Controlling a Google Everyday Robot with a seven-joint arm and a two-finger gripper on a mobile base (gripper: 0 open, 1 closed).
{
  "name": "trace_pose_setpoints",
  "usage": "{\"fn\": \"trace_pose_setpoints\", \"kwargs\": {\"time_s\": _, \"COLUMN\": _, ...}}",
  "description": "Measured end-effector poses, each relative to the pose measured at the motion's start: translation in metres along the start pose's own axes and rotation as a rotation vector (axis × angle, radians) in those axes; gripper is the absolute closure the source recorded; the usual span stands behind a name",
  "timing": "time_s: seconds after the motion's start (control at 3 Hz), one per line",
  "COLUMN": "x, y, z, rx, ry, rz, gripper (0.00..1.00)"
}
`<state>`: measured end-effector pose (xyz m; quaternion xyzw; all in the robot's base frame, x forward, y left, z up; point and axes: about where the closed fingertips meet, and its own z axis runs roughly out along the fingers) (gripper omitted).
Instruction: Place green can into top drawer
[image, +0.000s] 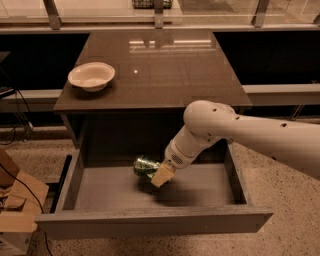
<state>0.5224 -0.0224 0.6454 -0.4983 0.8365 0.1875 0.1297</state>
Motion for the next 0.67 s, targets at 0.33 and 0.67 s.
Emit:
{"fn": "trace_pose_setpoints", "kwargs": {"time_s": 0.33, "x": -0.0002, "y": 0.0008, "z": 0.0008, "rx": -0.002, "ry": 0.001, "rz": 0.000, "gripper": 0.14}}
{"fn": "trace_pose_setpoints", "kwargs": {"time_s": 0.67, "x": -0.0001, "y": 0.0015, "z": 0.0017, "rx": -0.004, "ry": 0.002, "rz": -0.001, "gripper": 0.00}}
